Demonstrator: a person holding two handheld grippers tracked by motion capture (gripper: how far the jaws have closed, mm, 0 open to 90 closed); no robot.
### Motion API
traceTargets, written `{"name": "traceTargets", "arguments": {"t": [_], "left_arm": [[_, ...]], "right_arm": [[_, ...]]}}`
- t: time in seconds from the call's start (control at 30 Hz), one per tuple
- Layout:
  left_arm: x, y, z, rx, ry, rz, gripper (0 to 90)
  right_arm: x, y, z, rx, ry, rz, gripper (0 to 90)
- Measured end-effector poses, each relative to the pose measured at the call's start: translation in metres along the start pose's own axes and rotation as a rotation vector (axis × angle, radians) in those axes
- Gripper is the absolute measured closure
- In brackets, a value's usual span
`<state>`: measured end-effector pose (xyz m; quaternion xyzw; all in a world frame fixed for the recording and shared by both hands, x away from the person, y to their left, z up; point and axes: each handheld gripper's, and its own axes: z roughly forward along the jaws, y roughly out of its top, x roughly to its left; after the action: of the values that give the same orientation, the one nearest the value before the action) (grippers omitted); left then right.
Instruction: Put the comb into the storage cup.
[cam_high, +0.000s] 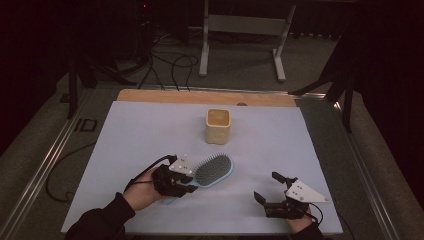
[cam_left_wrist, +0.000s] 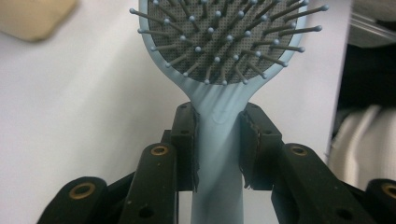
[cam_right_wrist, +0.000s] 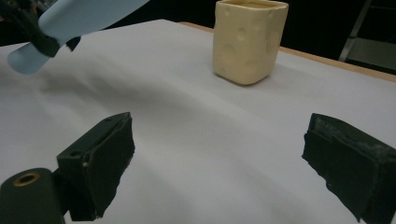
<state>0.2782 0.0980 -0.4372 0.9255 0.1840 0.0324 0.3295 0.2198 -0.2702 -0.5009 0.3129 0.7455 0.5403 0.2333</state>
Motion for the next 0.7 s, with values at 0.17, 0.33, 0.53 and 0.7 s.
{"name": "traceTargets", "arguments": {"t": [0.17,0.33,0.53,0.7], "left_arm": [[0.003,0.001,0.0,-0.068,-0.001,-0.016,70.3],[0.004,0.004,0.0,-0.122,0.009,-0.018,70.4],[0.003,0.01,-0.006,-0.177,0.039,-0.01,70.3],[0.006,0.016,-0.013,-0.233,0.052,-0.021,70.4]], "right_arm": [[0.0,0.0,-0.001,0.0,-0.003,-0.004,8.7],[0.0,0.0,-0.001,0.0,-0.004,-0.003,8.7],[0.0,0.0,-0.001,-0.001,-0.005,-0.005,8.7],[0.0,0.001,0.0,0.0,-0.005,0.001,8.7]]}}
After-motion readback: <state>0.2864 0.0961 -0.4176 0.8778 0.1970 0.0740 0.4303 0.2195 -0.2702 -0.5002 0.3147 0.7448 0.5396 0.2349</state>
